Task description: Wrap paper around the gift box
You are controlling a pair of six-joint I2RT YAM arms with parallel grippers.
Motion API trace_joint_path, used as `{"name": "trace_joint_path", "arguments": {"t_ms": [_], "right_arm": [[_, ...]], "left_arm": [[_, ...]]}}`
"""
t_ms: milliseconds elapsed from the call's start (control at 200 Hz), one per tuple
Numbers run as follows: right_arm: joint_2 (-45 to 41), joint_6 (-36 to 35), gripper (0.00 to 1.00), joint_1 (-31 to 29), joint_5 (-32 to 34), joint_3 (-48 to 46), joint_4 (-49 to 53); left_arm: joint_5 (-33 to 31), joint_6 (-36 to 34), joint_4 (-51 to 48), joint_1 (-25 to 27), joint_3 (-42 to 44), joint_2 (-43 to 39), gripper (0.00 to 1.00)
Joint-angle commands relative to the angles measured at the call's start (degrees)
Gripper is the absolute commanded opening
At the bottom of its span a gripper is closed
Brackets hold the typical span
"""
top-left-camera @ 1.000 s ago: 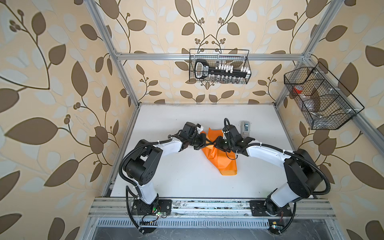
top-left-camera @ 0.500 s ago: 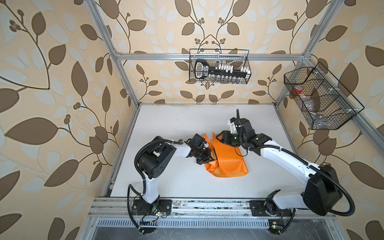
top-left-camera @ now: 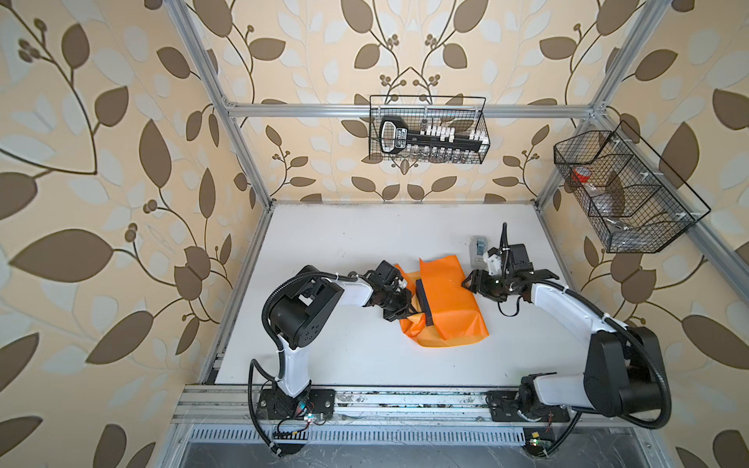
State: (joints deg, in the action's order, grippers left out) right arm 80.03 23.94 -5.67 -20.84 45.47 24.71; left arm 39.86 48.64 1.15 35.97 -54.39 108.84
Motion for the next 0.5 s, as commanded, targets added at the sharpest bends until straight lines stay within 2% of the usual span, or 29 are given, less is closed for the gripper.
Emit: {"name": "trace_joint_path", "arguments": {"t_ms": [0, 225, 295, 390, 495], "right_arm": [[0.5, -2.5, 0.72, 0.9, -7.9, -2.8, -4.3], [-0.2, 1.2, 0.74, 0.5, -13.5, -4.5, -11.0], [0.3, 1.0, 0.72, -0.1, -14.7, -4.0, -11.0], [0.0, 1.0, 0.68, -1.2, -14.3, -3.8, -10.4], [-0.7, 1.0, 0.69, -2.9, -12.9, -3.6, -9.4]], "left_arm": [[-1.0, -0.5, -1.7, 0.0, -1.6, -0.4, 0.0], [-0.8, -0.7, -2.4, 0.0, -2.4, -0.3, 0.0], [-0.8, -0.9, -2.8, -0.1, -2.5, -0.7, 0.0], [-1.2, -1.3, -3.7, 0.0, -2.7, -1.5, 0.0], [-1.7, -2.0, -5.6, 0.0, -2.8, -3.3, 0.0]]}}
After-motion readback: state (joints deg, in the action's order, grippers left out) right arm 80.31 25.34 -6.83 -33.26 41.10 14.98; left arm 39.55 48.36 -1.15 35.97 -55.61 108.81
